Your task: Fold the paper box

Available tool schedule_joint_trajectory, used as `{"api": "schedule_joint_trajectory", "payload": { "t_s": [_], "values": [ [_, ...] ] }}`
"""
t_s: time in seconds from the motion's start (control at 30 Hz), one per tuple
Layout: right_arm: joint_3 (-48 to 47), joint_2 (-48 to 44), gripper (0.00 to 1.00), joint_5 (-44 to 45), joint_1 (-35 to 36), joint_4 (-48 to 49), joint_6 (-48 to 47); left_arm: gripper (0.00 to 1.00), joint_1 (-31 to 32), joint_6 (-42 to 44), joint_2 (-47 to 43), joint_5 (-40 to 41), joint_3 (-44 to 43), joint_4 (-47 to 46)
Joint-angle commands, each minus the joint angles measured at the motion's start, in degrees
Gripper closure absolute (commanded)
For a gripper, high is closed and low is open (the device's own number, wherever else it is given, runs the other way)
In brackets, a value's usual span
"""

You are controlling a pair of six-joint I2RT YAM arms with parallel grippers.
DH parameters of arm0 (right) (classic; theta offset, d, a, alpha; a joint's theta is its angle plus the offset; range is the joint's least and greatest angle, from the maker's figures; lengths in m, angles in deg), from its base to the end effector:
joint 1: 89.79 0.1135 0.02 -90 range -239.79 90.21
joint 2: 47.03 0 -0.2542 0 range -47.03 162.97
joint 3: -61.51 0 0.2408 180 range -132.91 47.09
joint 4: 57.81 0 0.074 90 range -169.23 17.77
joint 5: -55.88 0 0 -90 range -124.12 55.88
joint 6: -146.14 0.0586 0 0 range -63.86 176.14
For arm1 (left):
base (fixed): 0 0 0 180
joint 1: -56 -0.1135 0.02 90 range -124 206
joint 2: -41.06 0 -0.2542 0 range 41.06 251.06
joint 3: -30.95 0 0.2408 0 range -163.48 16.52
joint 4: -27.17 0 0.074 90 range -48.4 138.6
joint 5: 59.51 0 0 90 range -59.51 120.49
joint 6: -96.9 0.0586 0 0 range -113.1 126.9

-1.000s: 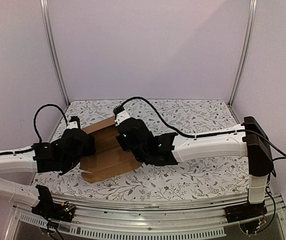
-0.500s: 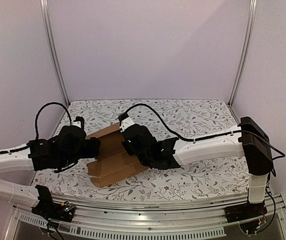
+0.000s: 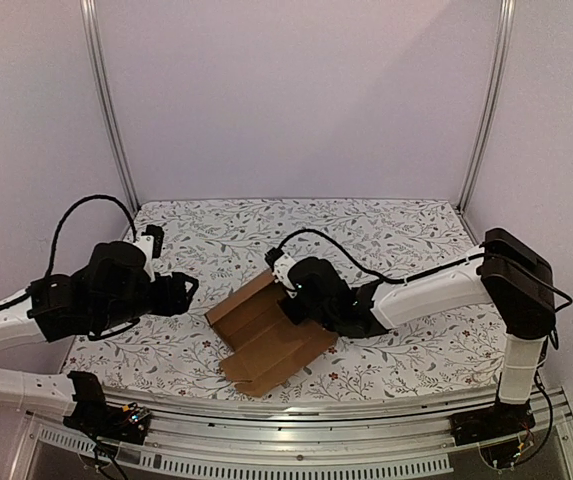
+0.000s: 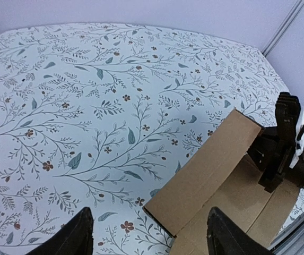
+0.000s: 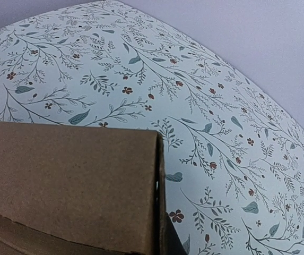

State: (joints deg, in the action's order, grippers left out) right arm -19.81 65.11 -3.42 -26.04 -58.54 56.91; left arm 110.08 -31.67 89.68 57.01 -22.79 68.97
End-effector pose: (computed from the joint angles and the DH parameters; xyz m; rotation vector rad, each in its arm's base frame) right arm 0.2164 0.3712 0.1605 -0.7892 1.8812 0.1341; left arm 0.1345 -0.1411 0.2502 0.0381 2.1656 -0.4310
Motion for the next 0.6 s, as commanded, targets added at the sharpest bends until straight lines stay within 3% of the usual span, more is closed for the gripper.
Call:
{"api": "schedule_joint_trajectory", "payload": {
  "t_s": [0.0,0.33,0.57],
  "values": [
    [2.86,-2.17,1.00,-13.33,-0.27,8.46,-4.08,0.28,-0.35,5.13,0.73,0.72,-2.45,0.68],
    [2.39,2.57,1.00,-28.00,-0.83,14.69,-5.40,0.29,-0.95,7.18,8.95,-6.11,-4.79,-5.54],
    [3.48,6.46,1.00,-32.24,-1.00,20.65,-5.42,0.37,-1.43,6.65,14.16,-10.94,-3.88,-10.51]
  ]
}}
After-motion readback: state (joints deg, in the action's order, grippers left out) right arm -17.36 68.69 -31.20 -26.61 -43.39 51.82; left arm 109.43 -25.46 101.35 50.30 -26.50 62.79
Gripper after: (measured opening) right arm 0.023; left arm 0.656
